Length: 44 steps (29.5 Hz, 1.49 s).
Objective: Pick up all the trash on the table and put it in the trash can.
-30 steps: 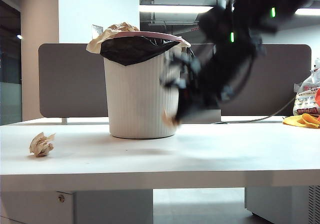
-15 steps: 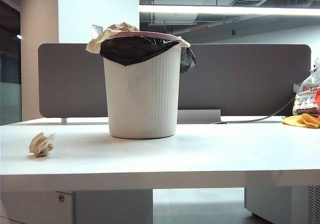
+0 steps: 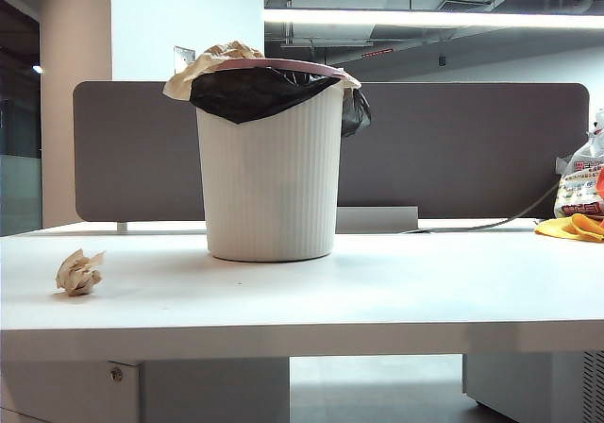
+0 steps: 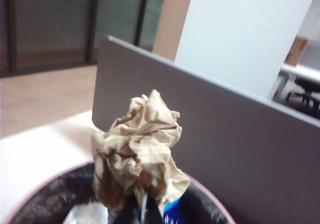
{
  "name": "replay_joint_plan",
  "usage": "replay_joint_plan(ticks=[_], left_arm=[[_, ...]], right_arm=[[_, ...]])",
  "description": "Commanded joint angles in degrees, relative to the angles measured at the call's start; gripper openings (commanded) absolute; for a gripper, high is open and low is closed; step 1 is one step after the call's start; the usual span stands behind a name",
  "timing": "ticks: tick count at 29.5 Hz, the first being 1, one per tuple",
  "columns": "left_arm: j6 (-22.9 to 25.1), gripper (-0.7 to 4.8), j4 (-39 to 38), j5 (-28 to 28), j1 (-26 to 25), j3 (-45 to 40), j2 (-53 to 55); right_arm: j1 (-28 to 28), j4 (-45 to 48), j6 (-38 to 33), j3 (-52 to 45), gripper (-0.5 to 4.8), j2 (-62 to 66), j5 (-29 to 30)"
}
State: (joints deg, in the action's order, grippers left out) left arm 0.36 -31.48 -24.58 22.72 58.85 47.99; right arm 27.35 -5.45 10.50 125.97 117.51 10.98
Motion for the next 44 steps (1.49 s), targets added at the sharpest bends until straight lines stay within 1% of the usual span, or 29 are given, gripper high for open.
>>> replay_joint_plan(ticks=[1, 4, 5, 8, 9, 10, 11, 12, 15, 17, 20, 23, 25, 28, 29, 31, 34, 36, 39, 41, 42, 44], left_arm=[[0.0, 4.79, 1.4, 0.6, 0.0, 0.3, -0.2], [-1.3, 4.79, 6.2, 5.5, 0.0, 1.3, -0.3], [-1.2, 4.79, 10.2, 7.9, 0.0, 3.5, -0.2], [-1.2, 4.79, 15.0, 9.4, 0.0, 6.9, 0.7], [-1.2, 4.79, 15.3, 9.4, 0.0, 7.8, 0.9], [-1.2, 4.79, 15.1, 10.1, -0.1, 9.5, 2.0], [-0.9, 4.79, 14.8, 10.5, -0.1, 9.9, 2.3], [-0.2, 4.79, 14.1, 10.4, -0.1, 10.0, 2.9], [-0.2, 4.79, 12.2, 10.4, -0.1, 9.9, 3.5], [-0.2, 4.79, 10.8, 10.4, -0.1, 9.9, 3.7], [-0.2, 4.79, 9.4, 10.4, -0.1, 9.9, 3.7], [-0.2, 4.79, 9.0, 10.4, -0.1, 10.0, 3.7], [-0.2, 4.79, 8.7, 10.3, -0.1, 9.9, 3.7], [-0.4, 4.79, 8.2, 10.2, -0.1, 10.0, 3.7], [-0.4, 4.79, 7.7, 10.2, -0.1, 10.0, 3.5], [-0.3, 4.79, 6.6, 10.2, -0.1, 10.0, 3.4], [-0.3, 4.79, 5.9, 10.2, -0.1, 10.0, 3.4], [-0.4, 4.79, 5.9, 10.2, -0.1, 10.0, 3.4], [-0.3, 4.79, 5.8, 10.2, -0.1, 9.9, 3.4], [-0.4, 4.79, 5.8, 10.2, -0.1, 9.9, 3.4], [-0.4, 4.79, 5.7, 10.2, -0.1, 9.9, 3.4], [-0.3, 4.79, 5.6, 10.2, -0.1, 9.9, 3.4]], right_arm=[[0.1, -3.5, -0.1, 1.2, -0.05, 1.6, -1.0], [0.1, -7.5, -0.3, 1.2, -0.05, 2.8, -1.0], [0.1, -9.0, -0.3, 1.2, -0.05, 3.4, -1.0], [0.1, -9.5, -0.4, 1.2, 0.0, 3.8, -1.0], [0.1, -9.6, -0.4, 1.2, 0.1, 3.8, -1.0], [0.1, -9.6, -0.4, 1.2, 0.83, 3.8, -1.0], [0.1, -9.5, -0.4, 1.3, 1.33, 3.8, -1.0], [0.1, -9.6, -0.4, 1.3, 2.44, 3.8, -1.0], [0.1, -10.5, -0.4, 1.4, 3.64, 3.8, -1.0], [0.1, -11.7, -0.4, 1.5, 4.11, 3.8, -1.0], [0.1, -13.2, -0.4, 1.5, 4.32, 3.7, -1.0], [0.1, -14.1, -0.4, 1.6, 4.31, 3.7, -0.2], [0.1, -16.2, -0.3, 1.5, 4.31, 3.7, 1.0], [0.1, -18.5, -1.3, 1.6, 4.31, 2.8, 0.1], [0.1, -18.2, -2.9, 1.6, 4.31, 2.4, 0.5], [0.2, -16.9, -2.6, 1.6, 4.31, 2.0, 3.0], [0.2, -16.7, -4.3, 1.6, 4.31, 0.9, 3.1], [0.2, -17.1, -6.6, 1.6, 4.31, 0.0, 5.4], [0.1, -19.0, -8.7, 1.6, 4.31, -1.0, 11.9], [0.1, -20.1, -9.4, 1.6, 4.31, -1.4, 14.3], [0.1, -20.4, -9.4, 1.6, 4.31, -1.4, 14.3], [0.1, -20.5, -9.3, 1.5, 4.3, -1.3, 11.5]])
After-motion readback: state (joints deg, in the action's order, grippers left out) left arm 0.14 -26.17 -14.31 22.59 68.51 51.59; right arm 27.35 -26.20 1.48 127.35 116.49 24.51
